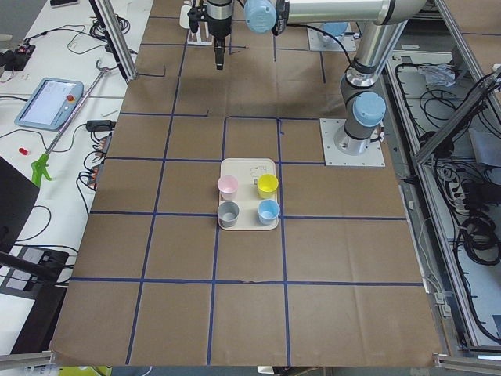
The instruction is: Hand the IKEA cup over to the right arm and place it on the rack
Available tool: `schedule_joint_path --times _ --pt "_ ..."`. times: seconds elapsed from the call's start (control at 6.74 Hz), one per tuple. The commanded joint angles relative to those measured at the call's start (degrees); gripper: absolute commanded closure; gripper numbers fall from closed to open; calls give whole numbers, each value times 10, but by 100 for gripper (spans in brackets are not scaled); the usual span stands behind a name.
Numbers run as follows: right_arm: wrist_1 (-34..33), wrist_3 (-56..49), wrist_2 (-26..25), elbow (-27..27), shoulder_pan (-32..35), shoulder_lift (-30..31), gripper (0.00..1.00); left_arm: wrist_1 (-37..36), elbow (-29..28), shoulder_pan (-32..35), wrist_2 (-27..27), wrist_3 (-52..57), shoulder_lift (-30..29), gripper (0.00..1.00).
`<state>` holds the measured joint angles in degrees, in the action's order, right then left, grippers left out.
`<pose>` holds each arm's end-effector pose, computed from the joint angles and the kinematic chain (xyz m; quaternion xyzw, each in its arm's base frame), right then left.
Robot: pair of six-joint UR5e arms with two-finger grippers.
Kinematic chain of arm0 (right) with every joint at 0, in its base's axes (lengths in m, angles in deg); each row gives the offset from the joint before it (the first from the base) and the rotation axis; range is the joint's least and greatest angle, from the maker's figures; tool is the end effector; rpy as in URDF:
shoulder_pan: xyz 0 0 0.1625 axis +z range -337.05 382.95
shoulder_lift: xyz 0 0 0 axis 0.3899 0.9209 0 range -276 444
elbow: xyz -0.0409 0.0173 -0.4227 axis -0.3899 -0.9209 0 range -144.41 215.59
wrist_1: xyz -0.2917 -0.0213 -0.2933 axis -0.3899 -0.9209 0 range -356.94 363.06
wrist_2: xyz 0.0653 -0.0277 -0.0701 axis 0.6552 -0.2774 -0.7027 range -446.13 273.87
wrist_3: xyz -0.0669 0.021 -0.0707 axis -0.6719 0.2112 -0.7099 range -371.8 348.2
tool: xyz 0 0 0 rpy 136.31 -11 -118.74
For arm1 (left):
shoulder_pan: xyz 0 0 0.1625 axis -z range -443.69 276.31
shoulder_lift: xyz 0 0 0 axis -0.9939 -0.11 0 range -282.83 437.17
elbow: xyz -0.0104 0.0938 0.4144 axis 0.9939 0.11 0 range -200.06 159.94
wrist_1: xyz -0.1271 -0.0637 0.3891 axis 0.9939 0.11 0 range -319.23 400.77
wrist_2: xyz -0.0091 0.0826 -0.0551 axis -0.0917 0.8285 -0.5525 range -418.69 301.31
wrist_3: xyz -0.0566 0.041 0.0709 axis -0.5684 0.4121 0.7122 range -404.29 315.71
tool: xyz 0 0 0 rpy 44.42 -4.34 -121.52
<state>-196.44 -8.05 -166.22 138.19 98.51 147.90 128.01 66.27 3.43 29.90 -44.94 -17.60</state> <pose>-0.0084 -0.6365 0.3609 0.0790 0.8098 -0.5811 0.0164 -0.1089 -0.5362 0.4820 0.0307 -0.9993 0.0147 0.0120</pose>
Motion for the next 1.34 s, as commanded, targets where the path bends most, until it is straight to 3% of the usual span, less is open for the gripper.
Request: schedule_joint_path --times 0.0,0.45,1.19 --pt "-60 -81 5 -13 -26 -48 87 8 1 16 0 -27 4 0" --pt "-137 -86 5 0 -33 -90 87 5 6 16 4 -20 10 0" --pt "-152 -82 5 43 -34 -103 87 0 11 9 4 -17 8 0"
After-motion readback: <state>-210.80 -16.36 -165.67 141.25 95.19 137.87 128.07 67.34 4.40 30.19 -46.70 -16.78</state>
